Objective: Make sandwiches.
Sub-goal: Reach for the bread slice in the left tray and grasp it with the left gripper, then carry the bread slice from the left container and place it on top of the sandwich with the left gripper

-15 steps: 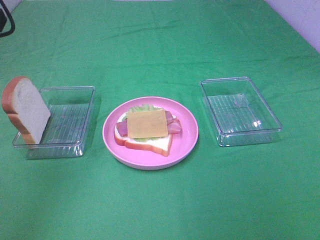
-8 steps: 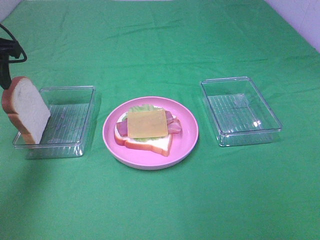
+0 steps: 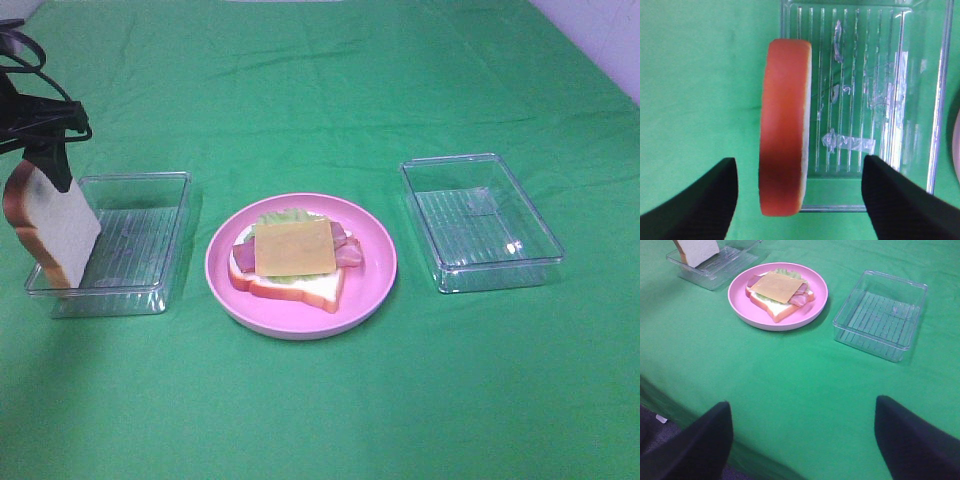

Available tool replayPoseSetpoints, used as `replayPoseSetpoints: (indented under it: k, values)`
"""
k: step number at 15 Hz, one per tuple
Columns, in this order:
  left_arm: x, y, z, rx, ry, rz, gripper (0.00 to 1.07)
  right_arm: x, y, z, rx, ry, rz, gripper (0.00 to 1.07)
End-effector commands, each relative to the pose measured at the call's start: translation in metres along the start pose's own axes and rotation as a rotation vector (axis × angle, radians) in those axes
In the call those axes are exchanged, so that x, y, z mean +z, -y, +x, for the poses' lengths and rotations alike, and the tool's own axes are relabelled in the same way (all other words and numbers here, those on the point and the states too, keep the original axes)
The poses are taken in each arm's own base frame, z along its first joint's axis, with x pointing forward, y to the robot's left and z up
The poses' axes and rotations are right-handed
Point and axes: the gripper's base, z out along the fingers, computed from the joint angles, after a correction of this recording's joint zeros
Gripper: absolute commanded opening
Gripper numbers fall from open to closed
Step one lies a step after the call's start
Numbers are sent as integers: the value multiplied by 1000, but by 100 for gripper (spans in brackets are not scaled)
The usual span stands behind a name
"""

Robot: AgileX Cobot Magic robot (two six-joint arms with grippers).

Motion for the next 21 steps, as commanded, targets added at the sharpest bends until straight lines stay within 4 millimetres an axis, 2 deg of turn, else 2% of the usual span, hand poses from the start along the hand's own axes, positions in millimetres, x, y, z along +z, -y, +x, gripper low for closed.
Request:
replayPoseSetpoints:
  k: [1,4,8,10,11,12,13,14,16,18,21]
  values:
    - [9,0,-3,3,-13,-4,67,0,0,-1,-8,11,1,75]
    - [18,-2,-3,12,-24,-20,67,0,0,-1,-8,11,1,75]
    - [20,-2,-5,18,-11,-25,51,0,0,-1,-8,11,1,75]
    - [21,-2,-5,18,-11,-25,37,0,0,-1,-8,11,1,75]
    - [21,-2,-5,18,-11,-25,20,0,0,-1,-8,11,1,75]
    - [21,-2,-6,18,-9,-25,7,0,0,-1,-8,11,1,75]
    - [21,-2,-5,18,-10,-25,0,0,0,-1,-8,11,1,75]
    - [19,-1,-4,14,-17,-19,0,0,0,-1,-8,11,1,75]
    - [8,2,-2,4,-11,15,0,0,0,-1,-8,11,1,75]
    - [-19,8,0,40,41,89,0,0,0,-1,-8,11,1,75]
    - [-64,24,6,85,149,293,0,0,0,-1,-8,11,1,75]
